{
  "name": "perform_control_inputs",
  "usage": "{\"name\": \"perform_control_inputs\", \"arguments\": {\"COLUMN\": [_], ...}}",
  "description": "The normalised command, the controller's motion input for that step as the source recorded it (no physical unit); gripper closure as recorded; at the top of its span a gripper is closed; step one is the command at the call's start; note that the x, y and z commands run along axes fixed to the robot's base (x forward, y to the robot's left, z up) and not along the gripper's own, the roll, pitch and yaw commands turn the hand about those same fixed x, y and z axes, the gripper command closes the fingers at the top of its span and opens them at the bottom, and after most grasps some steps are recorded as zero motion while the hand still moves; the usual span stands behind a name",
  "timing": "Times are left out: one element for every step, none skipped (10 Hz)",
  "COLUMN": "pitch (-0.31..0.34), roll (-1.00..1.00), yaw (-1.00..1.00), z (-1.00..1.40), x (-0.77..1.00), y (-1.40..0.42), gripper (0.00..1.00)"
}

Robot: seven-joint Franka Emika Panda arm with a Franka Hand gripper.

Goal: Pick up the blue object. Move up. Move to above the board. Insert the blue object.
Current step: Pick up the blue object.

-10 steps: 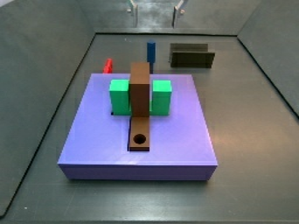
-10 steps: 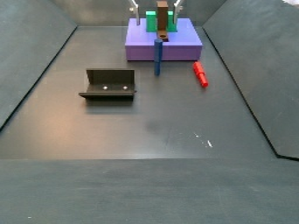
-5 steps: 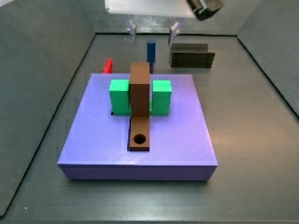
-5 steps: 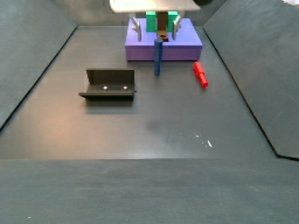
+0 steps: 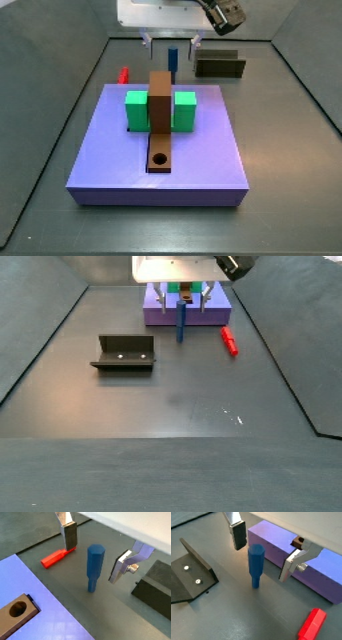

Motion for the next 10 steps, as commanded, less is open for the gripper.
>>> {"name": "perform_control_inputs", "arguments": {"pitch": [-0.011, -0.016, -0.010, -0.014, -0.033, -0.057, -0.049, -0.043, 0.000, 0.000], "roll": [0.04, 0.05, 0.05, 0.06, 0.06, 0.00, 0.00, 0.00, 0.02, 0.01], "yaw": [0.01, 0.03, 0.03, 0.04, 0.11, 0.24, 0.25, 0.25, 0.12, 0.00], "z": [-0.18, -0.15, -0.14, -0.17, -0.18, -0.14, -0.14, -0.12, 0.00, 0.00], "x": [0.00, 0.00, 0.00, 0.00, 0.00, 0.00, 0.00, 0.00, 0.00, 0.00], "y": [0.03, 0.01, 0.01, 0.01, 0.00, 0.00, 0.00, 0.00, 0.00, 0.00], "gripper": [0.00, 0.00, 0.00, 0.00, 0.00, 0.00, 0.00, 0.00, 0.00, 0.00]}}
